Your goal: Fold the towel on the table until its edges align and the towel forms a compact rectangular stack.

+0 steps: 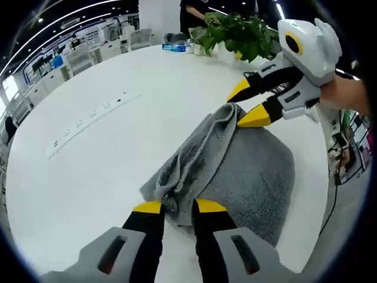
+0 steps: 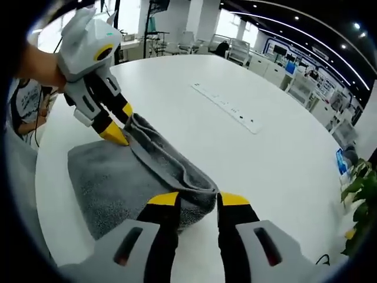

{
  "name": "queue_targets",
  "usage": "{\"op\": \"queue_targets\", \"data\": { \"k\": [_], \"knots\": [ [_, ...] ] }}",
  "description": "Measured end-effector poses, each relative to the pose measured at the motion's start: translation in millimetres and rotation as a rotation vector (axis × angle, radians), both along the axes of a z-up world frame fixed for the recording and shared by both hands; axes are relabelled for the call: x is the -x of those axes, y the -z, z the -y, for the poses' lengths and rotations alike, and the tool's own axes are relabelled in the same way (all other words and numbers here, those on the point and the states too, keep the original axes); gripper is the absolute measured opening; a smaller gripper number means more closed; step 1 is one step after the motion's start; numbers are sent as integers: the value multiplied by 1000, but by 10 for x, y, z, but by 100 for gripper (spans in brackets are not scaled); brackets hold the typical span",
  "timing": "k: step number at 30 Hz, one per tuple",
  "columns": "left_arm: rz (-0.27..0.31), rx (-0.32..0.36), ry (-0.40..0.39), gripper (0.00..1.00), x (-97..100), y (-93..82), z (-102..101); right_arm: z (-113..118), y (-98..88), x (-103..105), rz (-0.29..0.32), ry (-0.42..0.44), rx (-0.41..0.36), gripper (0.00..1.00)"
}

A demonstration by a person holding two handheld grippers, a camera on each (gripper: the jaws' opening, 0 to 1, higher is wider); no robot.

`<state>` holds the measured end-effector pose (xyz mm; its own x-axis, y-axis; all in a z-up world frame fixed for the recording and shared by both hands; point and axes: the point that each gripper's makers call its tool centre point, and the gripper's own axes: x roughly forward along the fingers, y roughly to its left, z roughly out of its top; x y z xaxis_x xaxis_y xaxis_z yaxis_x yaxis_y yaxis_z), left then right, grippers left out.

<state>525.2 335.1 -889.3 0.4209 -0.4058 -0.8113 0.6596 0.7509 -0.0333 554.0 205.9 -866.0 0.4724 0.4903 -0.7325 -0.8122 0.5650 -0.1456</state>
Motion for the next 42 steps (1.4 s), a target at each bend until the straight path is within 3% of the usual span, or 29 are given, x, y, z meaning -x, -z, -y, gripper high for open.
{"op": "queue_targets", "data": {
  "k": [18, 21, 26, 31, 34, 38, 40, 42],
  "knots": [
    [66, 23, -82, 19, -190, -95, -80, -23, 89, -177, -9, 56, 7, 24],
    [81, 32, -115, 19, -254, -104, -100, -12, 160, -175, -33, 71, 12, 22],
    [53, 33, -145, 19, -304, 9, -129, 14, 274, -144, -95, 140, -18, 22],
    [40, 23, -138, 18, -327, 99, -100, 31, 363, -104, -170, 219, -61, 20],
    [22, 37, -130, 12, -304, 129, -32, 36, 355, -15, -195, 242, -80, 18],
    [42, 20, -104, 11, -325, 140, 1, 71, 380, 49, -237, 272, -85, 17],
    [44, 28, -99, 11, -312, 130, 37, 91, 395, 58, -240, 286, -89, 17],
    [25, 41, -129, 11, -295, 125, 46, 112, 399, 80, -192, 260, -83, 17]
  ]
}}
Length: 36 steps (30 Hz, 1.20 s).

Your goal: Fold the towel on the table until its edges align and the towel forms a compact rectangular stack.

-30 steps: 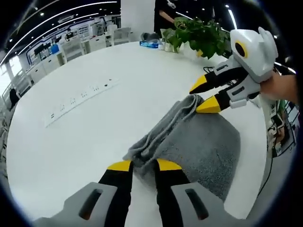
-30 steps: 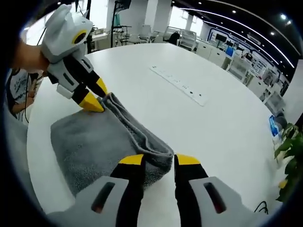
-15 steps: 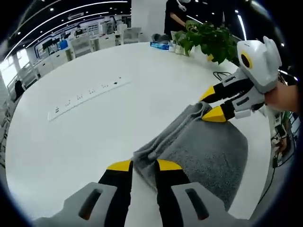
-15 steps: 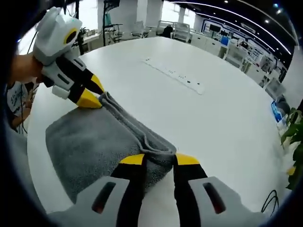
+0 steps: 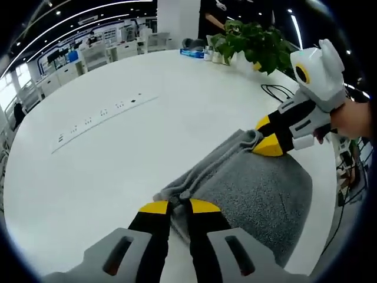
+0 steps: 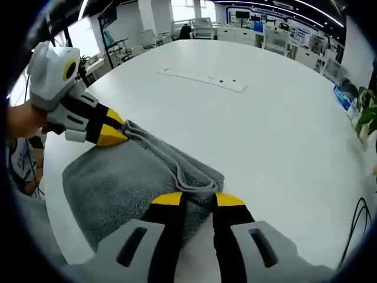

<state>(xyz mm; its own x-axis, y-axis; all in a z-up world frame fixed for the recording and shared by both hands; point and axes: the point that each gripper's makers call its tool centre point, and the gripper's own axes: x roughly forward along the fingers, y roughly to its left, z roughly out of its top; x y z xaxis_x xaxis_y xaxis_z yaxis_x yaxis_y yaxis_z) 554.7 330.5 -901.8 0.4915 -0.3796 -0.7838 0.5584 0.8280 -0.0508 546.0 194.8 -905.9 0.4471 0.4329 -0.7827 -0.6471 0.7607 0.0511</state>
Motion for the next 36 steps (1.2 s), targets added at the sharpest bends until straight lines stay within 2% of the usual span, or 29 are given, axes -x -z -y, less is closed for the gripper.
{"op": "queue_targets", "data": {
  "k": [4, 6, 9, 15, 17, 19, 22, 28, 30, 32, 36],
  "knots": [
    [13, -13, 12, 12, 5, -31, -12, 17, 1, -85, 21, 18, -12, 19],
    [21, -4, -3, 14, -6, -70, -47, 29, -36, -102, 53, 12, -3, 21],
    [15, 37, -35, 16, 22, -112, -84, 27, -123, -91, 87, 16, -45, 21],
    [46, 58, -65, 20, 114, -202, -190, 78, -264, 17, 148, 58, -114, 29],
    [68, 44, -44, 20, 160, -234, -195, 50, -291, 84, 145, 53, -143, 30],
    [89, 22, -23, 20, 239, -281, -205, 39, -307, 125, 158, 35, -140, 31],
    [84, 62, -13, 22, 334, -330, -154, 8, -311, 202, 153, 12, -147, 33],
    [80, 96, 36, 28, 525, -374, -27, -17, -346, 340, 158, -11, -155, 35],
    [63, 77, 70, 31, 639, -355, 18, -15, -338, 370, 152, -13, -160, 36],
    [72, 67, 114, 34, 693, -363, 57, -2, -317, 406, 140, -8, -154, 36],
    [58, 115, 126, 40, 798, -411, 140, 42, -271, 457, 124, -4, -141, 36]
  ]
}}
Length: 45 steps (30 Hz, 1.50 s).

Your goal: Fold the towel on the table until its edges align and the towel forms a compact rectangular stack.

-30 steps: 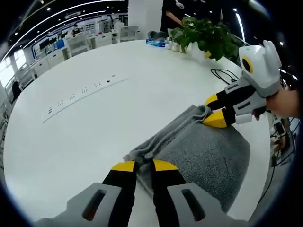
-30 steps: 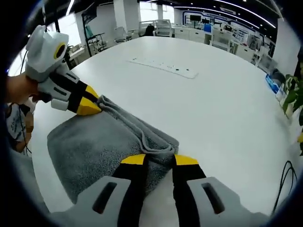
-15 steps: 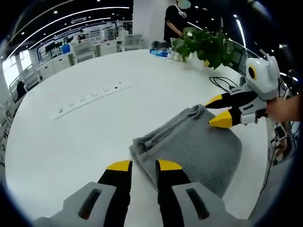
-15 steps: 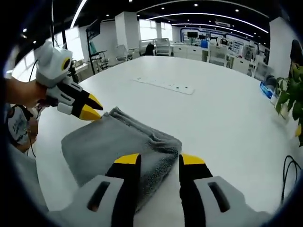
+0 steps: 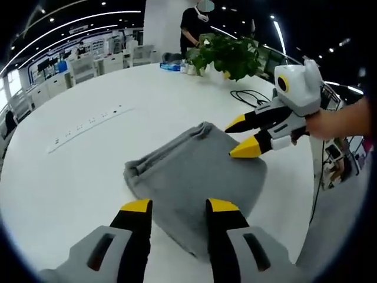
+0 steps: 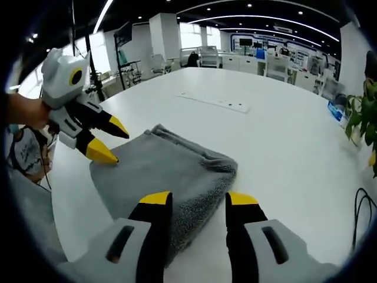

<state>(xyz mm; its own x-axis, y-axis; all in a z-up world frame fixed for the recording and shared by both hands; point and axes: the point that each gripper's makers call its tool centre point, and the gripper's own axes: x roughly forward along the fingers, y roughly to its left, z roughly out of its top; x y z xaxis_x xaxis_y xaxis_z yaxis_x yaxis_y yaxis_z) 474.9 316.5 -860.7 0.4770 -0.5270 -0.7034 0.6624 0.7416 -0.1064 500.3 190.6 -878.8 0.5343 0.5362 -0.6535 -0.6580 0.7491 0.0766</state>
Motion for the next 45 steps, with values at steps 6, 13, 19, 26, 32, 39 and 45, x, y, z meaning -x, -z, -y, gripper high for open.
{"op": "queue_targets", "data": {
  "k": [6, 13, 19, 26, 32, 39, 45],
  "knots": [
    [-37, 25, 10, 43, 167, 33, 32, 26, -2, 51, -3, 2, 2, 36],
    [-35, -50, 48, 44, 254, 173, -28, 49, 50, 110, -21, -1, 19, 36],
    [-29, -86, 62, 45, 242, 225, -21, 83, 108, 118, -46, 19, 31, 38],
    [5, -66, 1, 44, 126, 135, -105, 59, 110, 101, -55, 11, 40, 35],
    [-36, -52, -124, 40, 44, 200, -250, 61, 166, 108, -59, 16, 51, 34],
    [-98, -53, -101, 33, 55, 333, -151, 13, 251, 128, -90, 21, 32, 27],
    [-169, -61, -84, 27, 6, 445, -115, -1, 308, 109, -119, 30, 14, 23]
  ]
}}
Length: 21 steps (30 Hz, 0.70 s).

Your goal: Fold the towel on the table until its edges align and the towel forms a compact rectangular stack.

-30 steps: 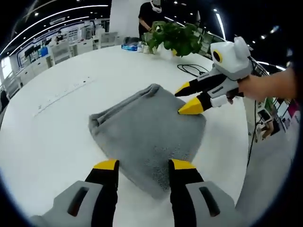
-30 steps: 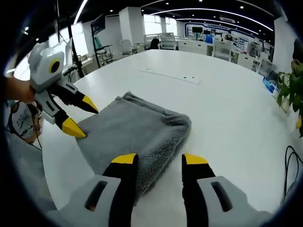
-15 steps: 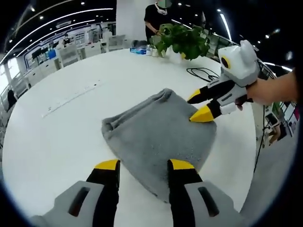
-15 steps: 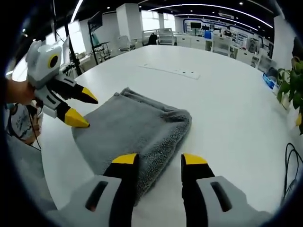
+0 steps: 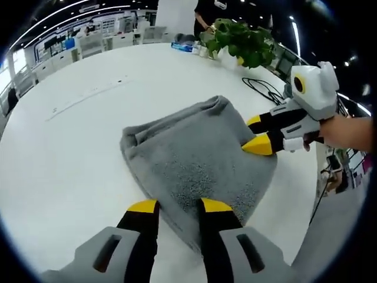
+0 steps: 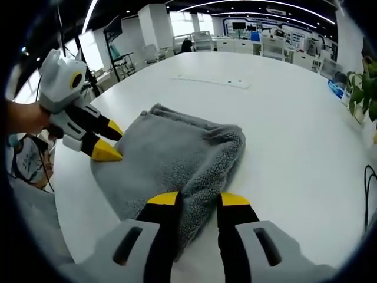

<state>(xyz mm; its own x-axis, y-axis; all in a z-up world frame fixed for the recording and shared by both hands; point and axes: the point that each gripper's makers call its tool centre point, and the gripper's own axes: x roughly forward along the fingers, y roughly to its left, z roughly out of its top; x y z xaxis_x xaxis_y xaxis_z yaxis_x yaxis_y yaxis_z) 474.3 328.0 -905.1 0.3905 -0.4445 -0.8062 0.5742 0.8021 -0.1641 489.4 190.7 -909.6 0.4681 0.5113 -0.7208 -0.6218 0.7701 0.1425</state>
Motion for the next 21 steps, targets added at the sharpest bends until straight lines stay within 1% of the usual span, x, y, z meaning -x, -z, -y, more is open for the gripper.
{"op": "queue_targets", "data": {
  "k": [3, 7, 11, 15, 21],
  "knots": [
    [-15, 3, 7, 27, -28, 21, 3, 7, 38, -37, -14, 5, -10, 22],
    [7, -16, 34, 26, -96, 14, 4, -5, 44, -79, -17, 15, -18, 21],
    [33, -36, 42, 26, -181, 12, 0, -43, 20, -125, -5, 16, -5, 21],
    [58, -44, 37, 25, -231, 0, -15, -74, 27, -233, 20, 4, 21, 20],
    [66, -53, 36, 25, -345, -14, -44, -113, 13, -330, 32, 4, 33, 20]
  ]
}}
